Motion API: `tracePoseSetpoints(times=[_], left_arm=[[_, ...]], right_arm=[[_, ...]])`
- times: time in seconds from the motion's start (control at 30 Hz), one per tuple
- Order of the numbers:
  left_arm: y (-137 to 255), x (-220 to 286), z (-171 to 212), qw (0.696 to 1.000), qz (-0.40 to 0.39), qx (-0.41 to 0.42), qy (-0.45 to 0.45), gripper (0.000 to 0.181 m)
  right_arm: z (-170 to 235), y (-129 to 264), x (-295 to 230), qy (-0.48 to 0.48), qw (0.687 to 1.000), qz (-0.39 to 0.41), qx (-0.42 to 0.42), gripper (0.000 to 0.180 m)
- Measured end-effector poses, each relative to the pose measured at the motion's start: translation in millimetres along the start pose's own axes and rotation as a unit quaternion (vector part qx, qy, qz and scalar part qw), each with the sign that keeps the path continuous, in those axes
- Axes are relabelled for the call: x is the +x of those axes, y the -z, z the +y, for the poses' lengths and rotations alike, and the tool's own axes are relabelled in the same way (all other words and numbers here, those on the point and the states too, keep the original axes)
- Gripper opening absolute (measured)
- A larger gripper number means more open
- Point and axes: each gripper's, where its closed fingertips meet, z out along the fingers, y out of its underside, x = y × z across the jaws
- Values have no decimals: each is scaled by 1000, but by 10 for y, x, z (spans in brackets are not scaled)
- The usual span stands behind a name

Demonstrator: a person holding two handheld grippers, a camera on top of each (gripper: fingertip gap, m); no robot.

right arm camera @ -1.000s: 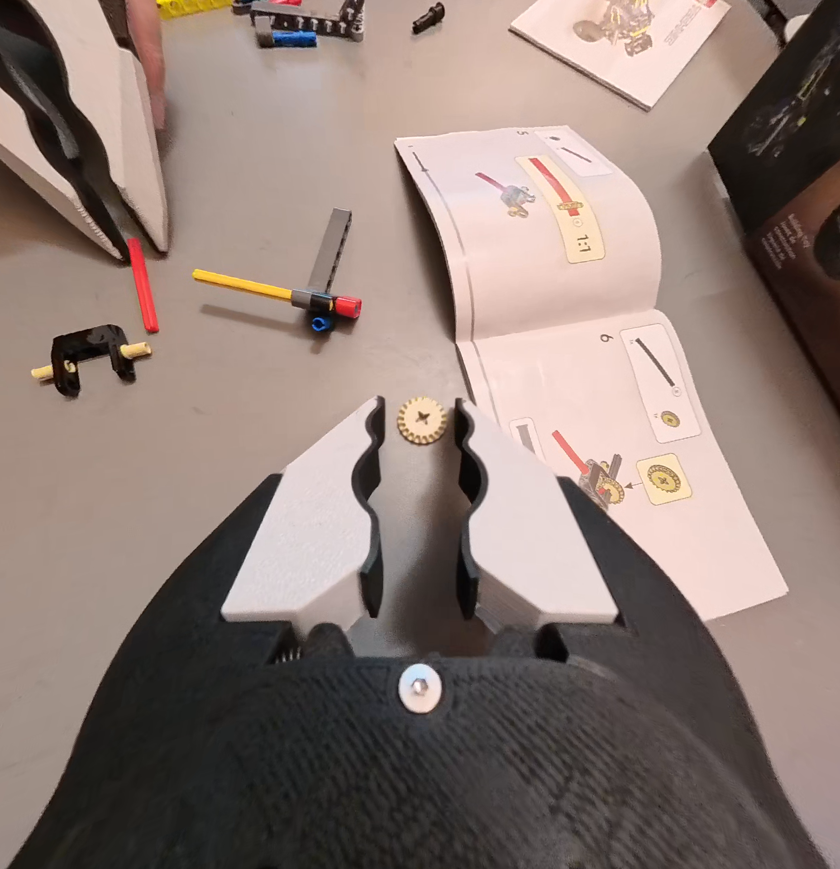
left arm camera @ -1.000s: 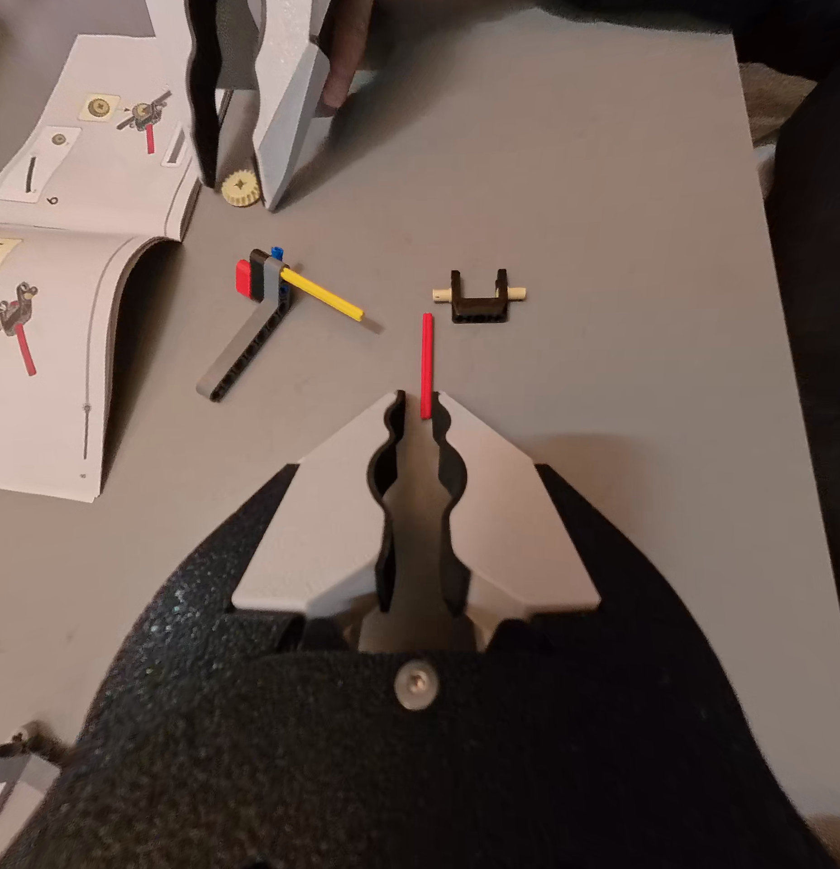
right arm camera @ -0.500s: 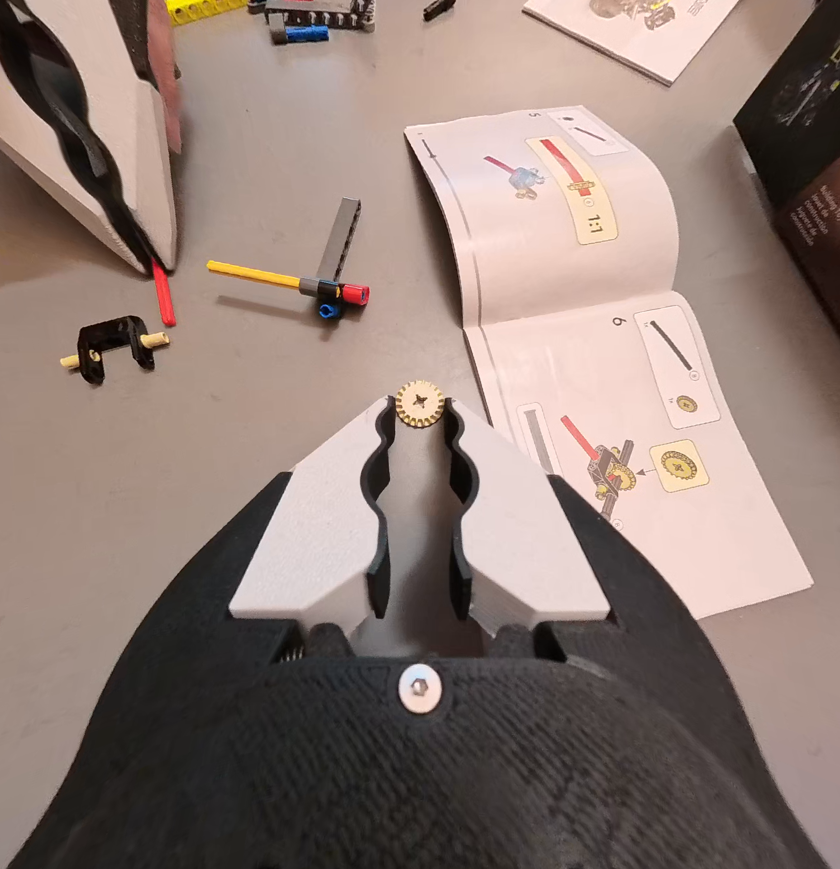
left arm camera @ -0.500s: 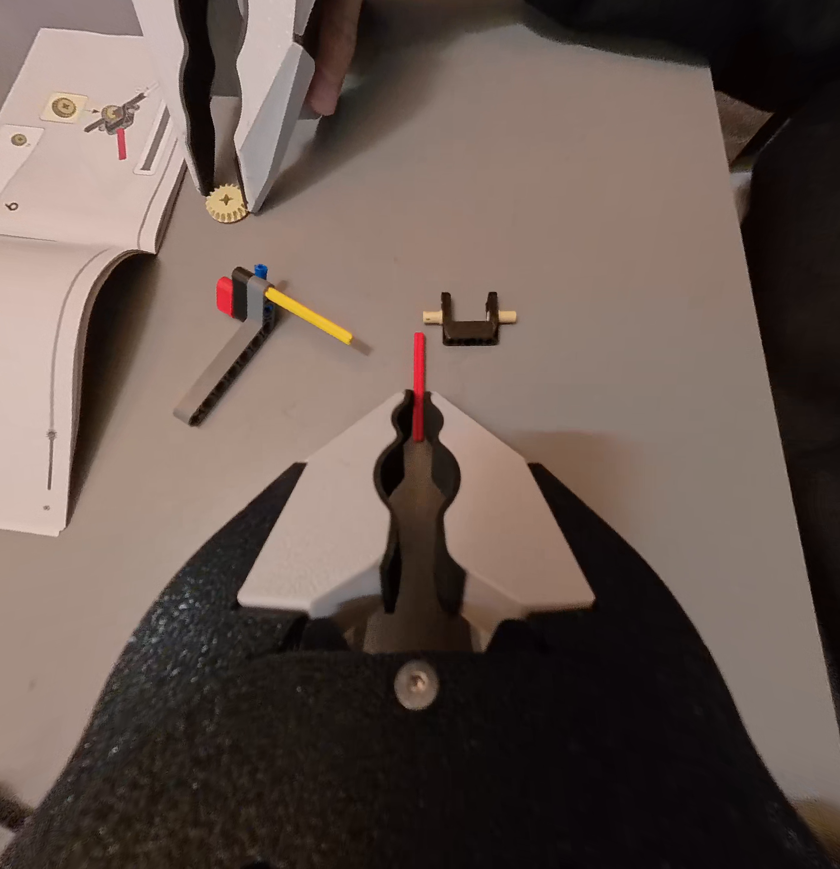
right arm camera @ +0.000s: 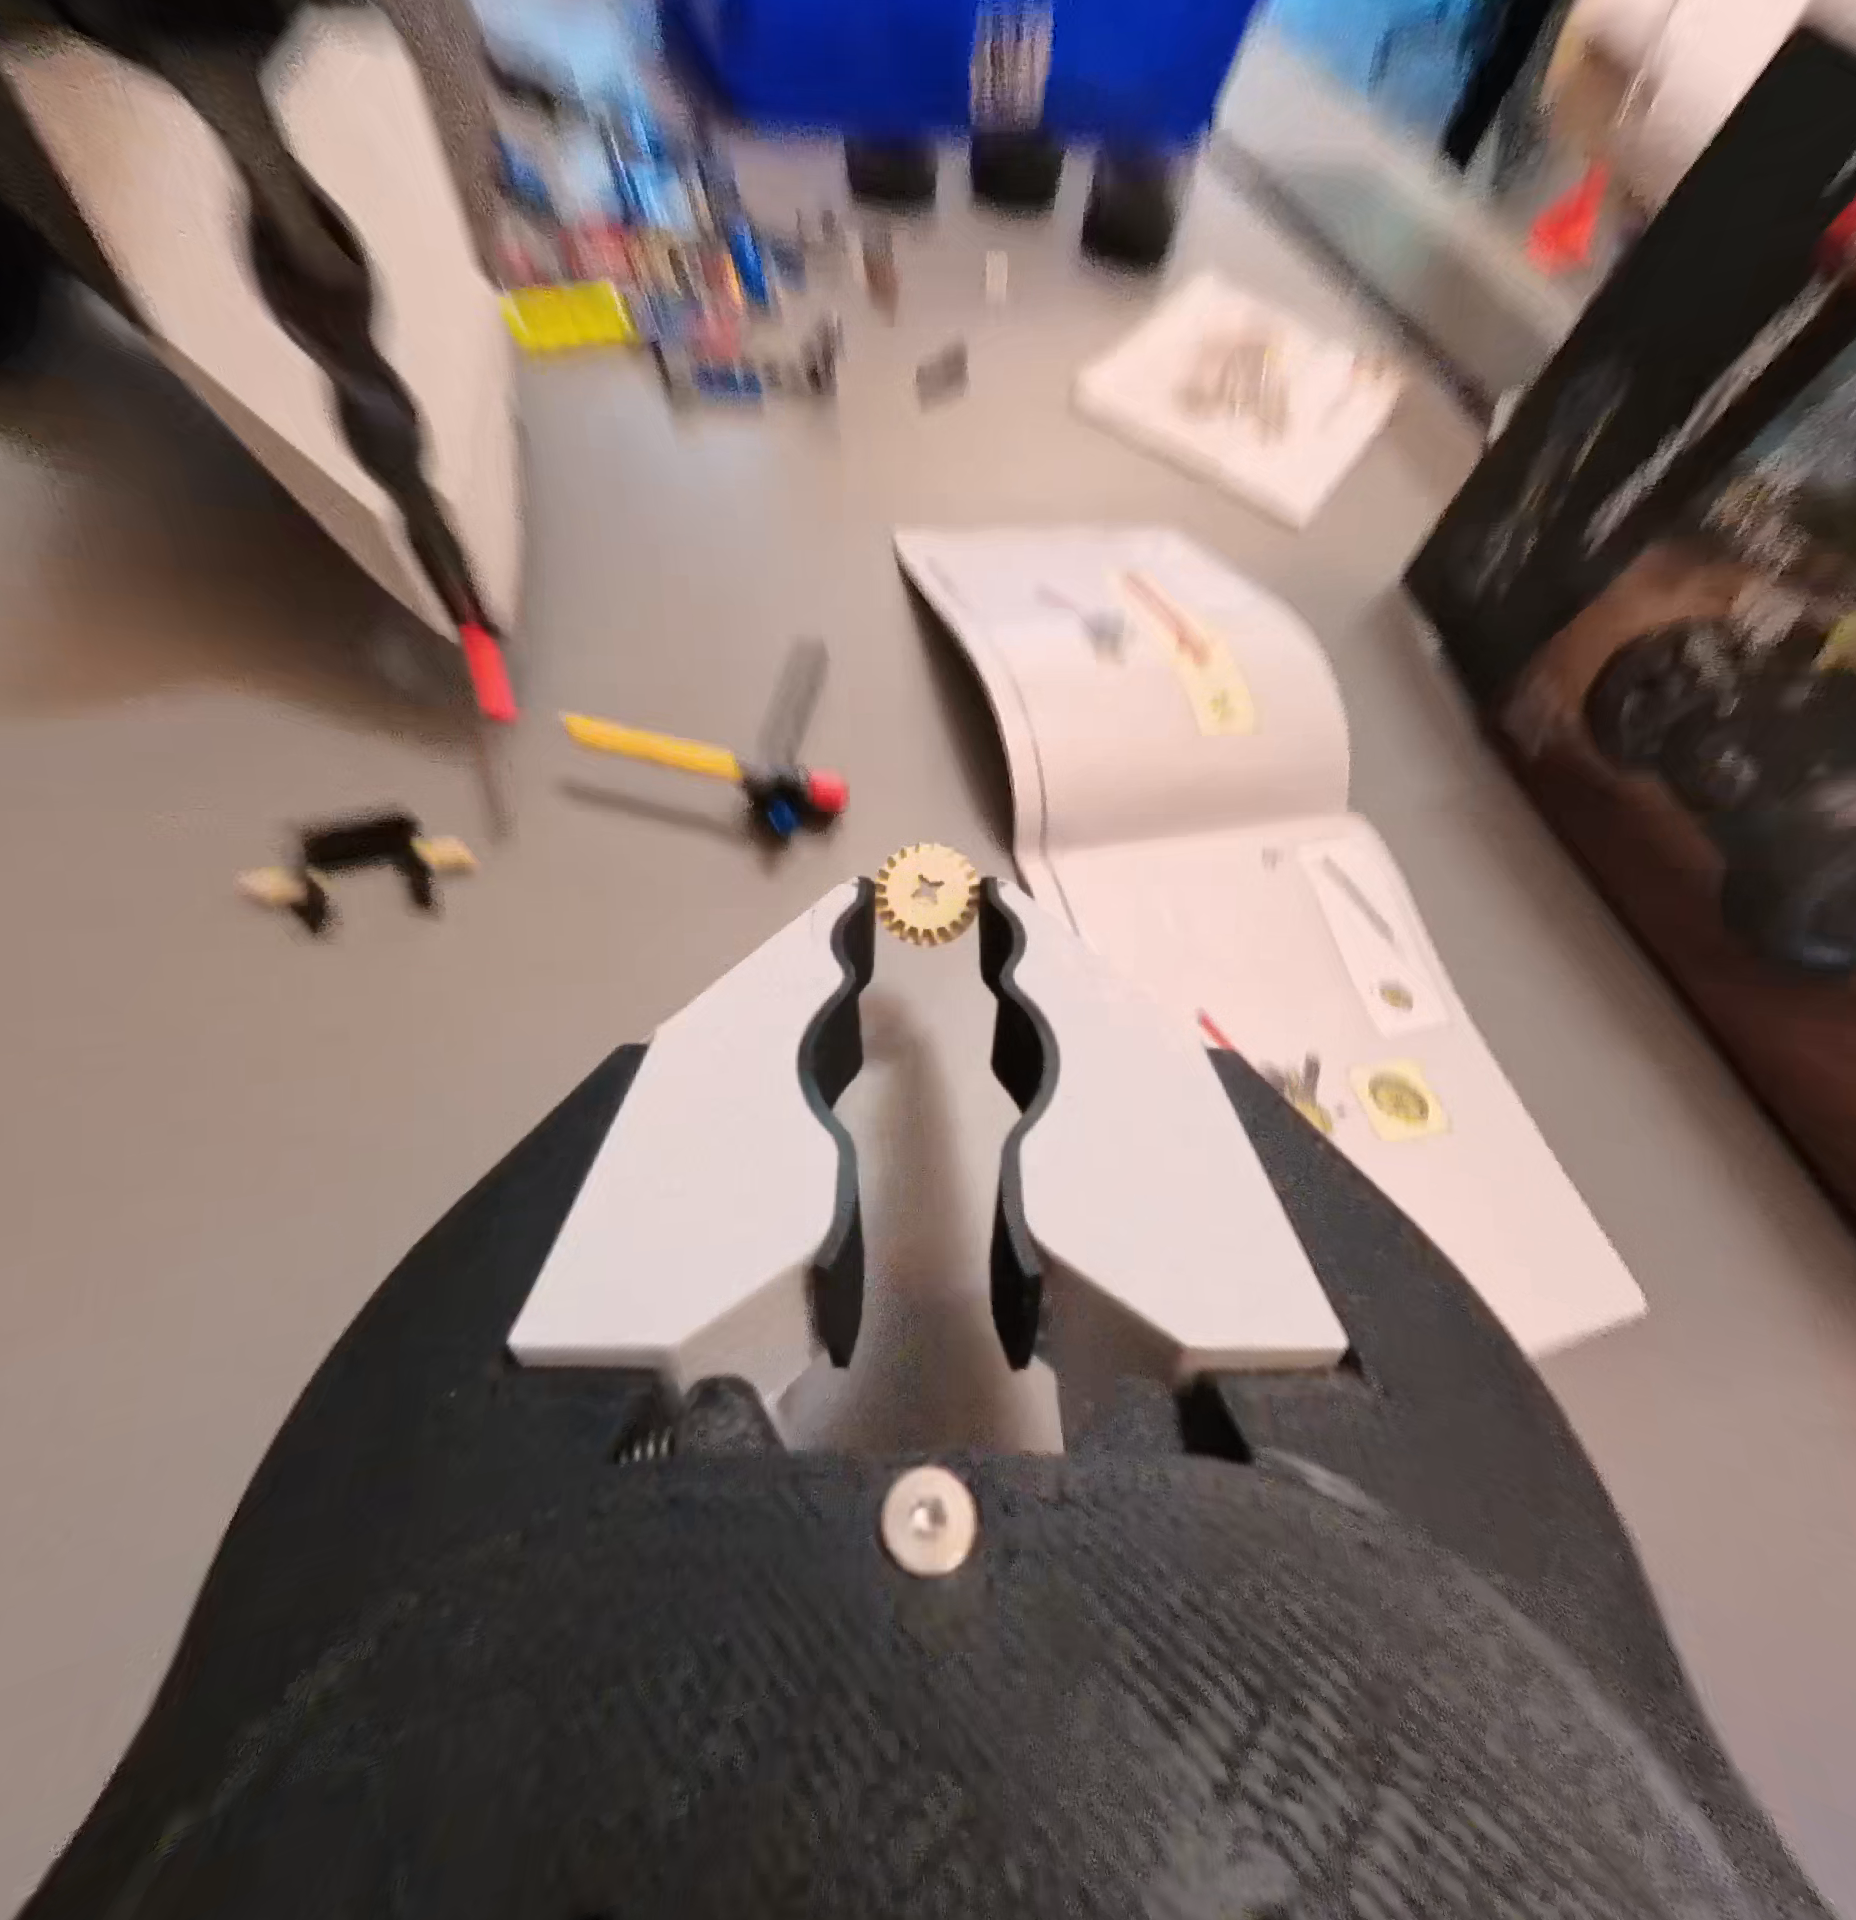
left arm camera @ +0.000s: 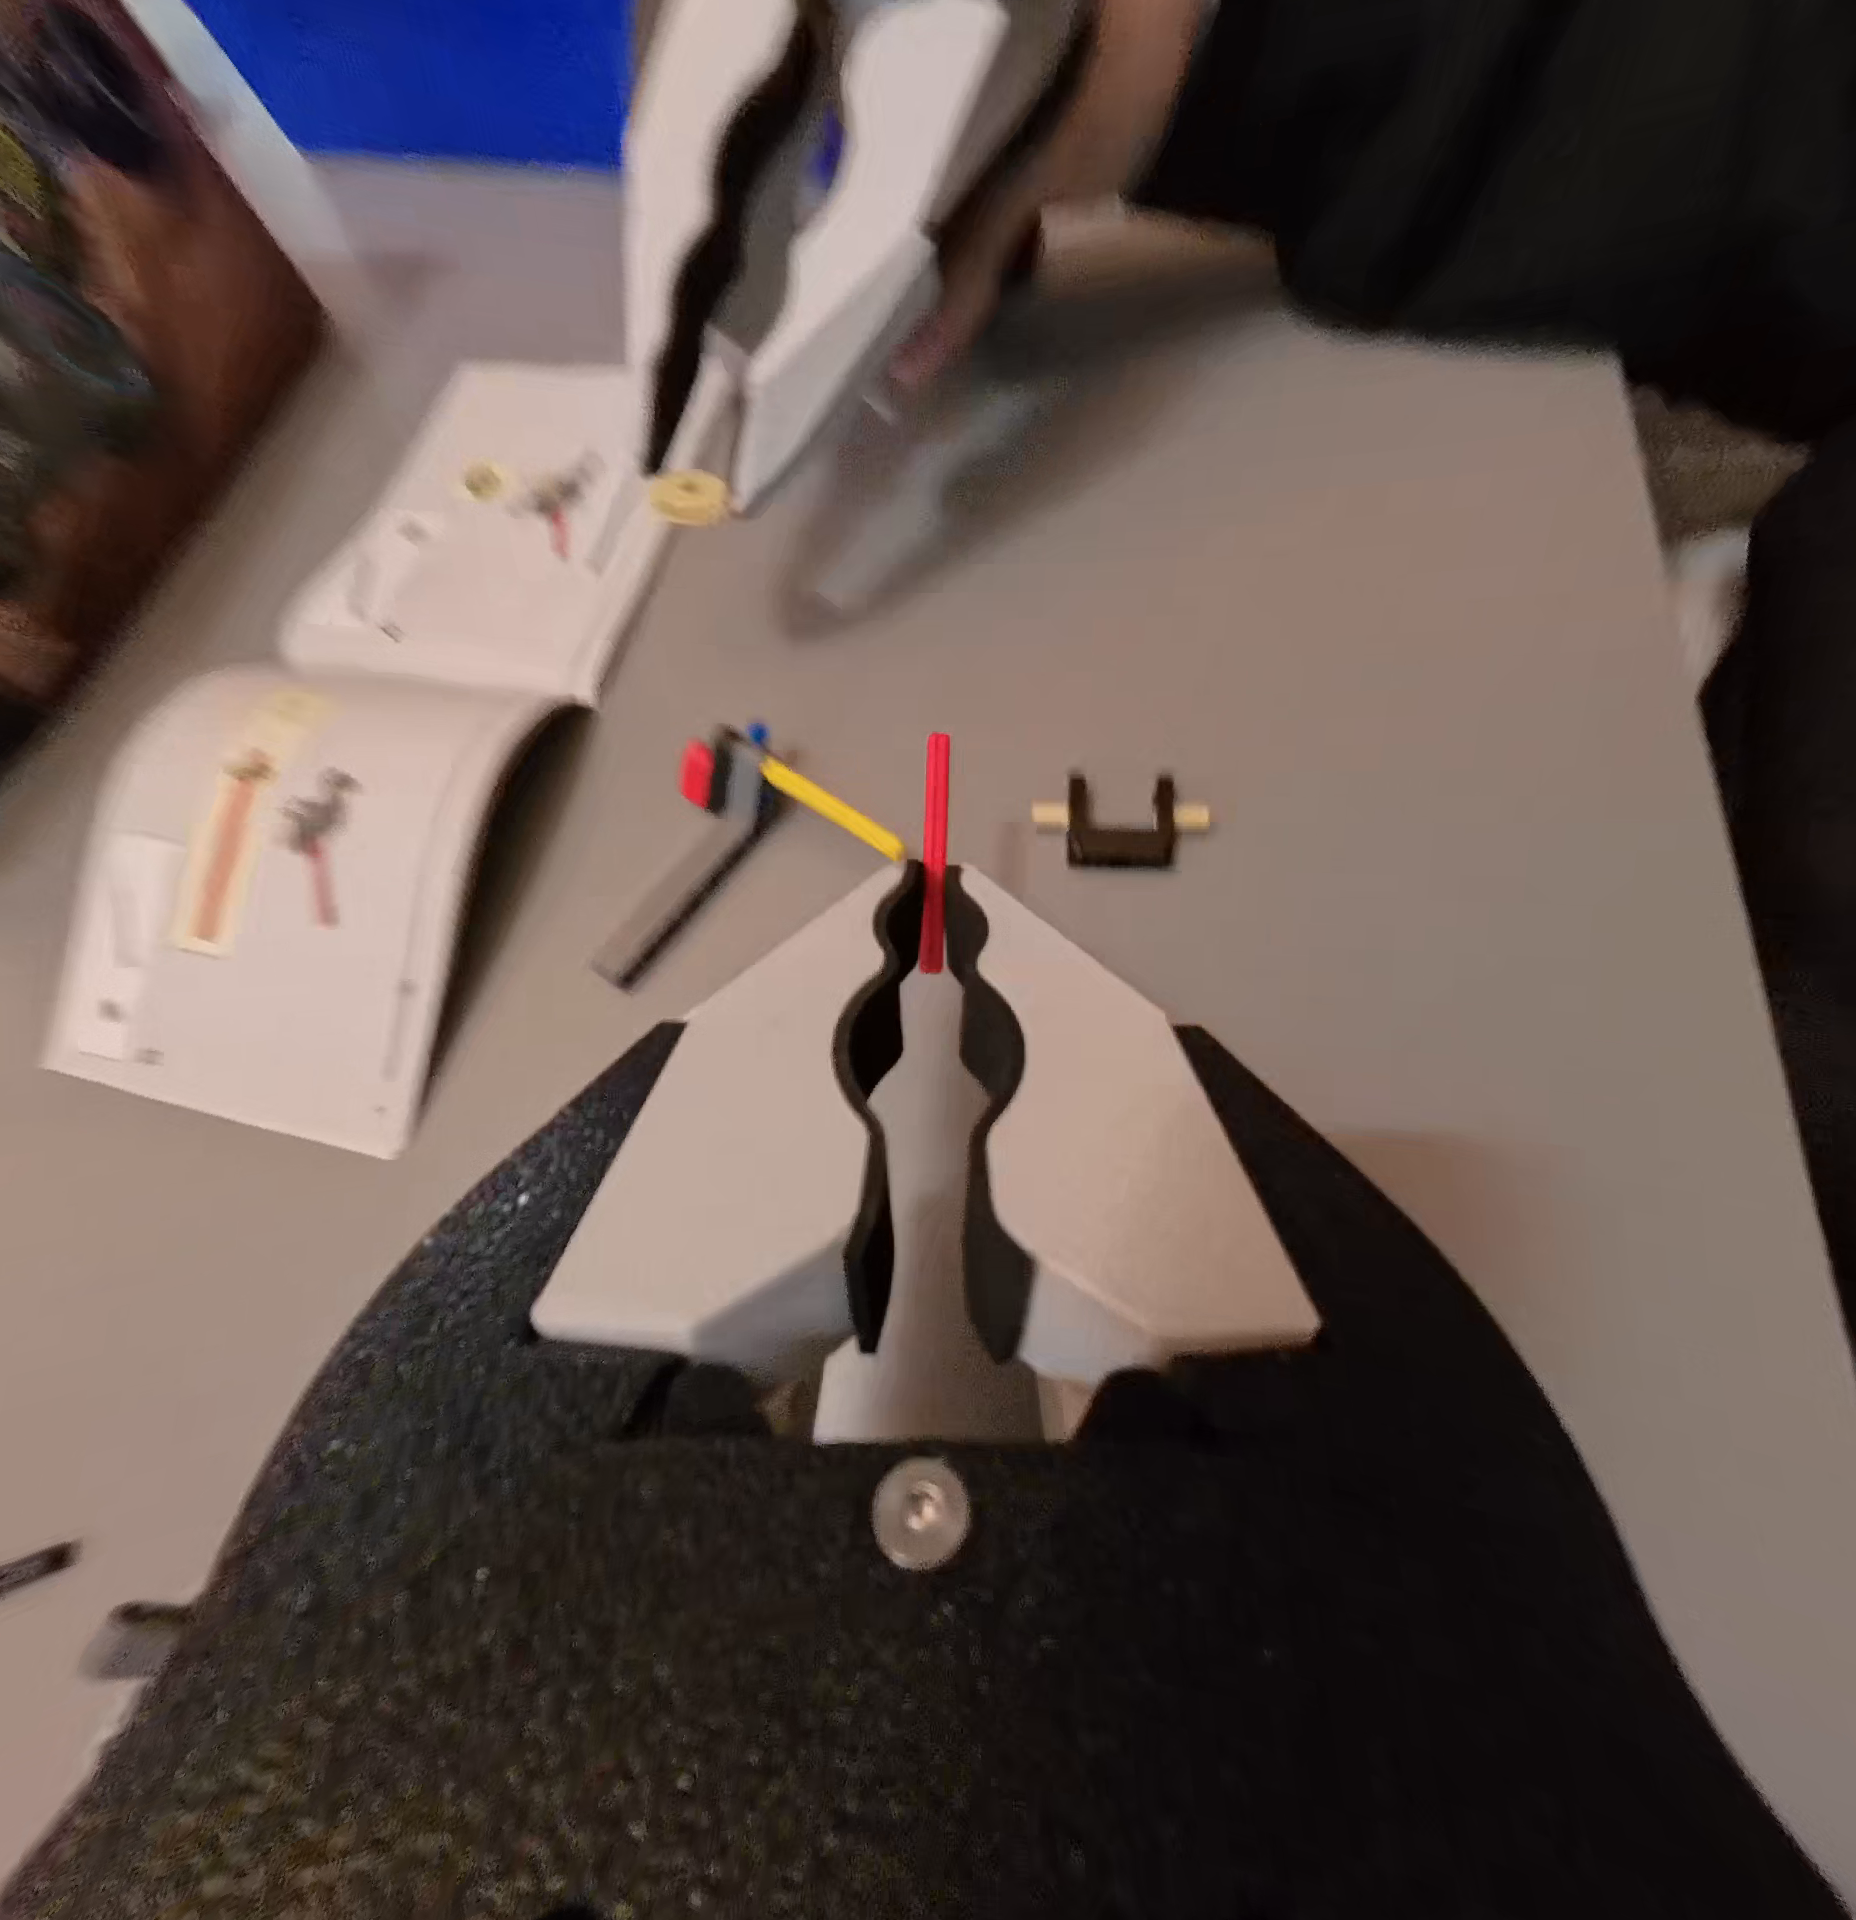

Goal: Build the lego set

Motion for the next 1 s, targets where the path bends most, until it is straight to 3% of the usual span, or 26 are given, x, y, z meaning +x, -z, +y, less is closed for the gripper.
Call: tracePoseSetpoints(times=[0.07, 0.17, 0.3, 0.63, 1.0], left_arm=[[157, -89, -281, 998, -46, 50, -9, 2], [371, -129, -656, 988, -113, 100, -45, 2], [532, -82, -970, 974, -163, 137, -73, 2], [513, -14, -1014, 979, -162, 116, -51, 1], [524, -70, -943, 982, -159, 102, 2, 1]], right_arm=[[-449, 176, -151, -27, 990, -22, 137, 18], [-950, 429, -413, -75, 947, -69, 305, 18], [-1179, 499, -536, -168, 888, -137, 405, 18], [-1297, 485, -636, -267, 811, -231, 465, 17], [-1239, 378, -595, -313, 801, -246, 448, 17]])
